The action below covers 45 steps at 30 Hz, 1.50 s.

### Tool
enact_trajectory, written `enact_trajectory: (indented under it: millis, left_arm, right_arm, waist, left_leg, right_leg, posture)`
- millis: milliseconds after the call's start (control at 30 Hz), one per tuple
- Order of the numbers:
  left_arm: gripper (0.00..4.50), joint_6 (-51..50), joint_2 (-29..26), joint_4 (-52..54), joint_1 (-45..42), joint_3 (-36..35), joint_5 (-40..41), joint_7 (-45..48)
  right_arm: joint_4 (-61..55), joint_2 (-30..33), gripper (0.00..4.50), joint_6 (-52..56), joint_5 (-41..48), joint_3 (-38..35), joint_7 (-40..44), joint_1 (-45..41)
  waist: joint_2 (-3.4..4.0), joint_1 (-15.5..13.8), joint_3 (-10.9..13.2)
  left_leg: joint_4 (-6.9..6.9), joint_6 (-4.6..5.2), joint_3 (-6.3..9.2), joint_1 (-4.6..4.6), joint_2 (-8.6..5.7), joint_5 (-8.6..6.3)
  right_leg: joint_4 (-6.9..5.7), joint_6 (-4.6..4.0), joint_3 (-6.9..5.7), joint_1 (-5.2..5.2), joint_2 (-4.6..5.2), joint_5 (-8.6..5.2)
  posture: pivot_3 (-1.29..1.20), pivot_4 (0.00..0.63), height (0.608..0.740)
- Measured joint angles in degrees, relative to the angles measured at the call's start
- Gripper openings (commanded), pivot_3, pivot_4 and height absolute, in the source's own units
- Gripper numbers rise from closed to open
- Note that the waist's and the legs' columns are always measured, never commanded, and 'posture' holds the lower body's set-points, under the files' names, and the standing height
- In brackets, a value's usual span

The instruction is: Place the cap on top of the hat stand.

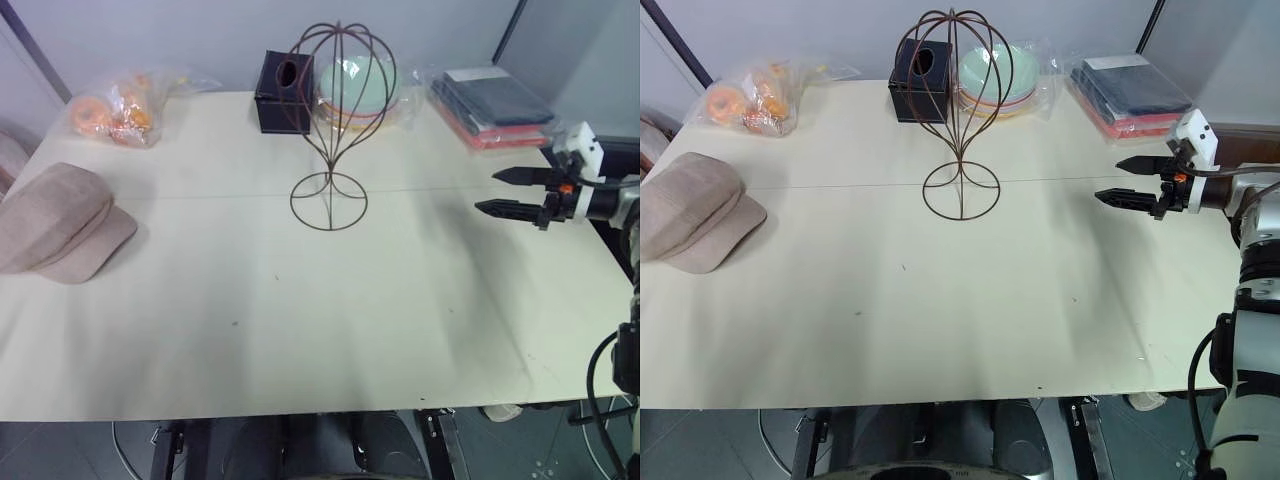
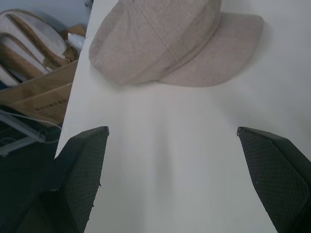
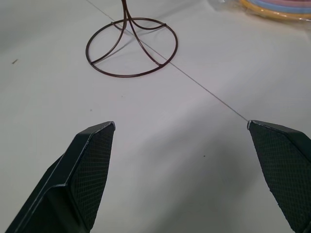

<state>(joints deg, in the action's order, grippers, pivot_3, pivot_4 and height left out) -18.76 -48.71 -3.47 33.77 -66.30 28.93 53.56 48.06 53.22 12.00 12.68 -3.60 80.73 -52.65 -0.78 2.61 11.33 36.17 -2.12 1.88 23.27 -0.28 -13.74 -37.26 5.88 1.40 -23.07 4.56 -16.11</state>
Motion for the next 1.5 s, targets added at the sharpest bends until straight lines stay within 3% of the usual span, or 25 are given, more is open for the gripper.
enact_trajectory:
  millis: [267, 433, 533, 700, 867, 1000, 1367, 1500]
  left_arm:
    - [4.44, -4.68, 0.58, 11.55, -1.15, 0.68, 2.11, -1.23]
    - [4.44, -6.14, 0.39, 27.09, -3.35, 8.71, 1.77, -3.90]
    - [4.44, -5.03, -0.38, 33.70, -4.35, 18.65, -5.70, -7.88]
    - [4.44, -7.67, -1.91, 35.06, -14.87, 39.75, -28.24, -25.64]
    - [4.44, -12.48, 1.04, 28.54, -26.49, 53.57, -42.86, -37.13]
    - [4.44, -14.80, 3.29, 21.22, -33.02, 59.29, -48.46, -40.73]
    - [4.44, -11.33, 7.44, -7.39, -52.97, 65.40, -51.96, -47.04]
    - [2.55, -7.58, 7.71, -13.34, -55.64, 66.40, -52.01, -47.77]
  right_arm:
    - [-2.26, -0.07, 4.50, 0.63, 0.10, 0.03, 1.51, 0.06]
    - [-17.56, 0.12, 4.50, 11.36, 6.48, -0.20, 6.64, 3.02]
    - [-31.73, 0.10, 4.50, 21.50, 13.58, -0.95, 7.44, 7.35]
    - [-54.79, 0.42, 4.50, 35.18, 26.48, -3.75, 4.62, 15.88]
    - [-64.01, 0.49, 4.50, 41.13, 34.45, -6.44, -0.81, 16.66]
    - [-65.18, 0.14, 4.50, 42.38, 37.20, -6.60, -4.15, 16.49]
    - [-65.21, 0.07, 4.50, 41.05, 38.86, -6.96, -8.60, 16.15]
    - [-64.96, 0.19, 4.50, 40.18, 38.86, -6.96, -9.06, 16.15]
  waist:
    - [-0.02, -0.13, -0.01]
    - [-0.02, -0.12, -0.01]
    - [-0.02, -0.16, -0.01]
    - [-0.05, -0.85, -0.05]
    - [-0.15, -1.62, -0.12]
    - [-0.26, -1.92, -0.13]
    - [-0.33, -1.96, -0.16]
    - [-0.33, -1.85, -0.16]
  left_leg:
    - [0.02, 0.00, -0.01, 0.02, 0.00, 0.00]
    - [0.01, 0.00, 0.01, 0.02, 0.01, 0.00]
    - [0.01, 0.00, 0.02, 0.03, 0.02, 0.00]
    - [0.10, 0.02, 0.10, 0.04, -0.02, -0.01]
    - [0.18, 0.02, 0.06, 0.04, -0.05, -0.01]
    - [0.21, 0.03, 0.09, 0.08, -0.04, 0.00]
    - [0.34, 0.03, 0.13, 0.14, -0.06, -0.01]
    - [0.34, 0.03, 0.12, 0.15, -0.05, -0.01]
  right_leg:
    - [0.00, 0.01, 0.02, 0.00, 0.01, 0.01]
    - [-0.01, 0.04, 0.04, 0.00, -0.01, 0.03]
    - [-0.02, 0.05, 0.05, -0.01, -0.06, 0.04]
    - [-0.14, 0.07, 0.02, 0.01, -0.14, 0.05]
    - [-0.15, 0.12, 0.03, 0.01, -0.14, 0.10]
    - [-0.18, 0.12, 0.00, -0.02, -0.13, 0.11]
    - [-0.24, 0.20, -0.03, -0.03, -0.09, 0.15]
    - [-0.25, 0.21, -0.02, -0.05, -0.09, 0.16]
  posture:
    - [0.00, 0.150, 0.740]
    - [0.00, 0.150, 0.740]
    - [0.00, 0.150, 0.740]
    - [0.00, 0.150, 0.740]
    - [0.00, 0.150, 0.740]
    - [0.00, 0.150, 0.740]
    - [0.00, 0.150, 0.740]
    - [0.00, 0.150, 0.740]
